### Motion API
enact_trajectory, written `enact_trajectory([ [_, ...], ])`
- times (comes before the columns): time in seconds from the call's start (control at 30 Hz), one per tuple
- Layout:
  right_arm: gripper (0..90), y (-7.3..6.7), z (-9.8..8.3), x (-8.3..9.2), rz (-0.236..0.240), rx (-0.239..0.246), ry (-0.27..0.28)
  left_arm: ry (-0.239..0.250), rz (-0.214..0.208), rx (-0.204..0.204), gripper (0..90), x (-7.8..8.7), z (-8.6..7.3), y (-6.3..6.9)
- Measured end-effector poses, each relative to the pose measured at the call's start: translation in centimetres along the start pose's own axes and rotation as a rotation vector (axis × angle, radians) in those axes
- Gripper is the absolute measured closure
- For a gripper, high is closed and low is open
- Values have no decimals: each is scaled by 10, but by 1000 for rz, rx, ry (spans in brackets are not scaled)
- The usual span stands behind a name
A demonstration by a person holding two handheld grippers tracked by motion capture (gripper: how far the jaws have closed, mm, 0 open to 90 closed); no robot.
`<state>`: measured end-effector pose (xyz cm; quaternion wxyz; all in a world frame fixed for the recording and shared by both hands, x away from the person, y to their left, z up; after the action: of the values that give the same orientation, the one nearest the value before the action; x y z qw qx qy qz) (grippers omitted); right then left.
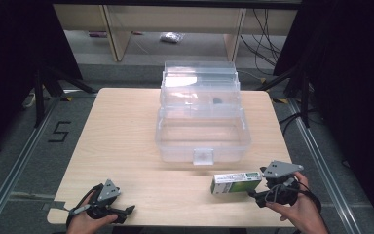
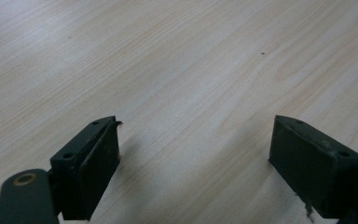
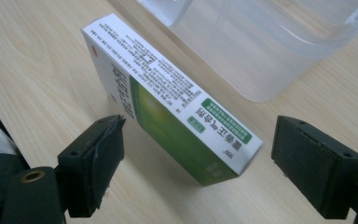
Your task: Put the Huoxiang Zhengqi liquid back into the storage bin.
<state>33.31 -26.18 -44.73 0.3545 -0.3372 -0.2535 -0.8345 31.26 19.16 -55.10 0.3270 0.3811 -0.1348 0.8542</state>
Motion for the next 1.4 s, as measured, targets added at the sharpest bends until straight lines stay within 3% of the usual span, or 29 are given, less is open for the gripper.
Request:
enact_trajectory([
  [0.03,179,0,1,0,-4,1,-4,-23,-1,-27,155,2,-1,-2],
  [0.1,181,-2,4,-1,7,-3,-19,-27,1,-33,155,2,-1,-2],
  [0.13,181,-2,5,-2,7,5,-19,-7,3,-8,154,0,0,-1],
  [0.2,182,-2,9,-3,13,15,-36,-24,-3,-27,154,2,-1,-2],
  [0.6,183,-5,25,-18,39,107,-113,-25,2,-28,154,1,-1,-2],
  [0.63,183,-4,28,-22,48,144,-122,-4,4,-3,154,0,0,-1],
  [0.67,183,-4,28,-22,48,144,-122,-2,2,-1,154,0,0,0],
  [0.7,182,-4,29,-23,61,154,-143,-24,-2,-26,154,2,-1,-2],
  [0.9,189,-6,35,-37,92,184,-219,-23,-2,-24,155,2,-1,-2],
  [1.03,191,-7,37,-47,137,214,-250,-23,-3,-24,155,2,-1,-2],
  [1.4,194,-4,36,-67,180,228,-323,-22,-2,-13,154,1,-1,-2],
])
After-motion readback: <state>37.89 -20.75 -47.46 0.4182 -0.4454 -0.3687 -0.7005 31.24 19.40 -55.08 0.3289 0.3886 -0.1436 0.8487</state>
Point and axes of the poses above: each handheld gripper's, and its own axes: x roughly backward along the jaws, z roughly out of its top, y roughly to its right, the point moved 5 cm from there along -x, roughly forward along the jaws, and after that the axes turned 3 degrees about x, right-handed, at the moved point
